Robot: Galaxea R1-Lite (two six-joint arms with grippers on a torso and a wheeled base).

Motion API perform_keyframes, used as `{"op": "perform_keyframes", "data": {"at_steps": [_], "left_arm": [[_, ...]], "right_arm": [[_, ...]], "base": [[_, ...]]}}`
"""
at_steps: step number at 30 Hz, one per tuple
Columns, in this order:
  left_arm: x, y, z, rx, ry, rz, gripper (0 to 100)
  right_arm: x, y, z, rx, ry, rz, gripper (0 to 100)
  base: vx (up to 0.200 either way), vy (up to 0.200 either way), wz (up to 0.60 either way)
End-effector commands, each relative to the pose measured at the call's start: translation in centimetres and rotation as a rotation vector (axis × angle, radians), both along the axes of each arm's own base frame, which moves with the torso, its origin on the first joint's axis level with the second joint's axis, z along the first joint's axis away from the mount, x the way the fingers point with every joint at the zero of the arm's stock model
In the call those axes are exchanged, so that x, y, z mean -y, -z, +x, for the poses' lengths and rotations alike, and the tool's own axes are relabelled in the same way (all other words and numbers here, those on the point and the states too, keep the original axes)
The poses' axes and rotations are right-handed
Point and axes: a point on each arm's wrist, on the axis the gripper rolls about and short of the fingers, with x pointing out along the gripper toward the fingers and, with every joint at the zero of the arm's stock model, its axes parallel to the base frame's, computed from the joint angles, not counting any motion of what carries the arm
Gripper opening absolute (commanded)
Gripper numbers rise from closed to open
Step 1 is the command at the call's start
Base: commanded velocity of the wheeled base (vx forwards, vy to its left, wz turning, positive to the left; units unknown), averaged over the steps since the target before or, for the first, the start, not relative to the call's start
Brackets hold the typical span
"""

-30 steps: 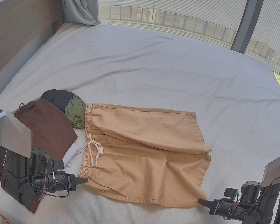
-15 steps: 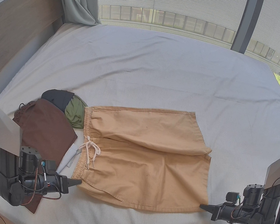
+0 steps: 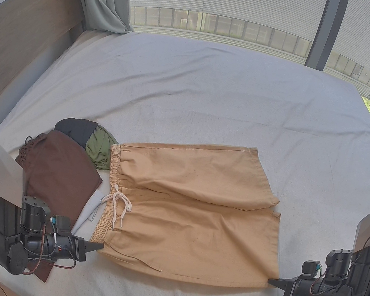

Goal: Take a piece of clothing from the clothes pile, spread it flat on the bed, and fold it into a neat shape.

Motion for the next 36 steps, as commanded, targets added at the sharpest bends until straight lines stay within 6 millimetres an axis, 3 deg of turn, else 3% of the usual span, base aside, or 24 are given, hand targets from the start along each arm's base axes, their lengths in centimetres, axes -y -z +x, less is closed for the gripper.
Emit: {"op": "perform_keyframes", "data": {"at_steps": [1,18,19,20,21,36], "left_arm": [[-0.2,0.2,-0.7,-0.017,0.016,0.014,0],[-0.3,1.0,-0.3,-0.014,0.032,0.024,0],[-0.3,0.9,-0.2,-0.013,0.032,0.024,100],[-0.3,0.9,-0.3,-0.014,0.032,0.024,100],[-0.3,0.9,-0.3,-0.014,0.032,0.024,100],[-0.2,1.0,-0.2,-0.012,0.041,0.015,100]], "right_arm": [[0.0,0.2,-0.6,-0.020,-0.012,-0.011,0],[-0.1,0.2,-0.7,-0.026,-0.016,-0.013,0],[-0.1,0.2,-0.7,-0.026,-0.016,-0.013,0],[-0.1,0.2,-0.7,-0.025,-0.017,-0.014,0],[-0.1,0.3,-0.7,-0.022,-0.017,-0.014,100],[-0.1,0.2,-0.7,-0.022,-0.017,-0.014,100]], "base": [[0.000,0.000,0.00],[0.000,0.000,0.00],[0.000,0.000,0.00],[0.000,0.000,0.00],[0.000,0.000,0.00],[0.000,0.000,0.00]]}}
